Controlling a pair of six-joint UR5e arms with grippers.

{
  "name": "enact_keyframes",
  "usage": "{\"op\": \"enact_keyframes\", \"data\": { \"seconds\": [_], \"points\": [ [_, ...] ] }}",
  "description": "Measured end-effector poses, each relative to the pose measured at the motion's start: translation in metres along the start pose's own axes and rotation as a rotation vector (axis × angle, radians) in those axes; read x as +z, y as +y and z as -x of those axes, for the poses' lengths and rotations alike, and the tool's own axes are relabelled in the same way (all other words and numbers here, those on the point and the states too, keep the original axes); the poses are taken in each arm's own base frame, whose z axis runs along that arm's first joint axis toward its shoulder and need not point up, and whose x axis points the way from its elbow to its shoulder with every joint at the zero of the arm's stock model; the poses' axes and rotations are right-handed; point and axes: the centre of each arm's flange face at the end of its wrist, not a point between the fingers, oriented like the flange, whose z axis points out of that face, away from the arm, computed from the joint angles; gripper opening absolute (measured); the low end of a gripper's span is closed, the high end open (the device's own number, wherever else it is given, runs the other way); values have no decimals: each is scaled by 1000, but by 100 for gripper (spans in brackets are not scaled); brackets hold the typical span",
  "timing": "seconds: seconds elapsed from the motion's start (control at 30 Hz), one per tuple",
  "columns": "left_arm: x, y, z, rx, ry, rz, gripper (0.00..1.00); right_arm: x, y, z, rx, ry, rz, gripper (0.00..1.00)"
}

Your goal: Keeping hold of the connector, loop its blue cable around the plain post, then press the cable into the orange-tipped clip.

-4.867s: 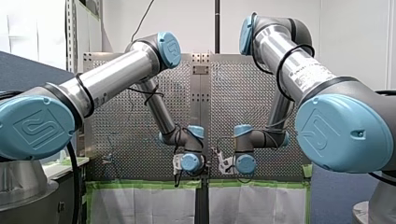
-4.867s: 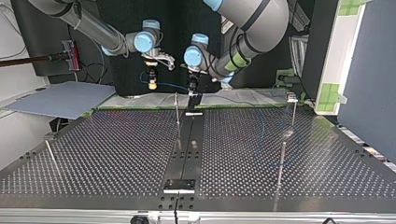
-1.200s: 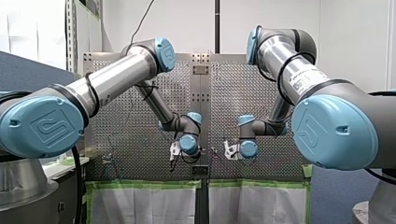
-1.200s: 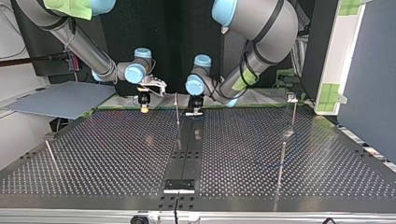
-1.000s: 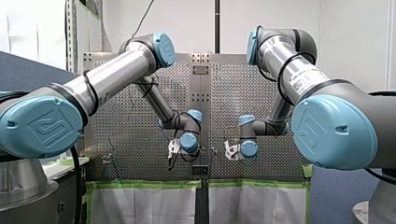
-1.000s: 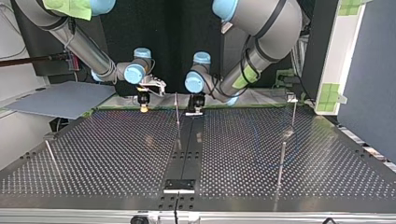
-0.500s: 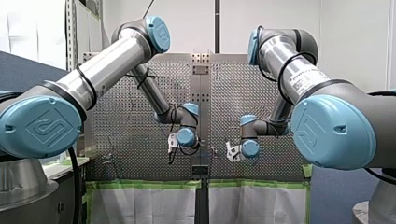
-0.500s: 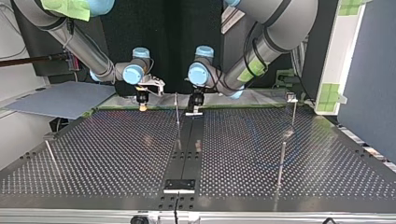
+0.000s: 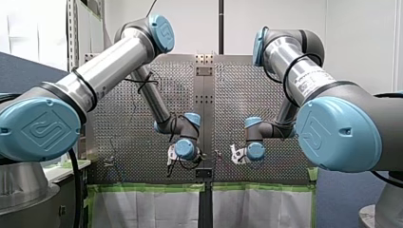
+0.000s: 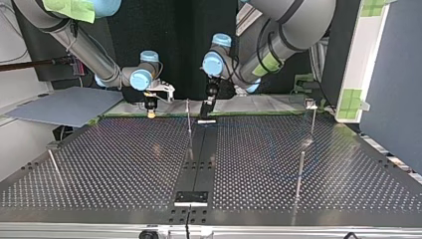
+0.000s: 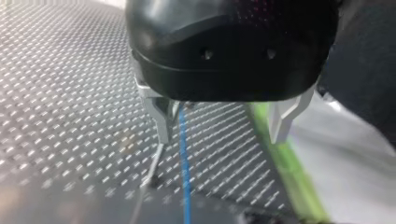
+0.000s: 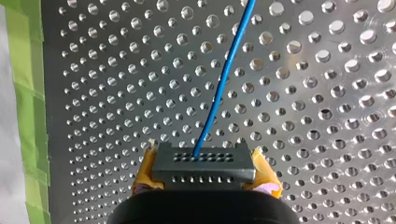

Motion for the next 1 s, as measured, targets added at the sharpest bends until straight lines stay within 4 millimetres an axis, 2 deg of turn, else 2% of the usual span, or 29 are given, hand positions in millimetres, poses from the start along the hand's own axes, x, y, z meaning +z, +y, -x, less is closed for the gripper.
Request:
{"op": "enact_keyframes", "data": {
  "seconds": [0.37, 1.0],
  "points": [
    [-39, -13, -41, -4, 45, -82, 100, 1, 1, 1, 0, -1, -5, 0],
    [-45, -23, -44, -22, 25, -112, 100, 1, 0, 3, 0, 1, -15, 0]
  ]
}}
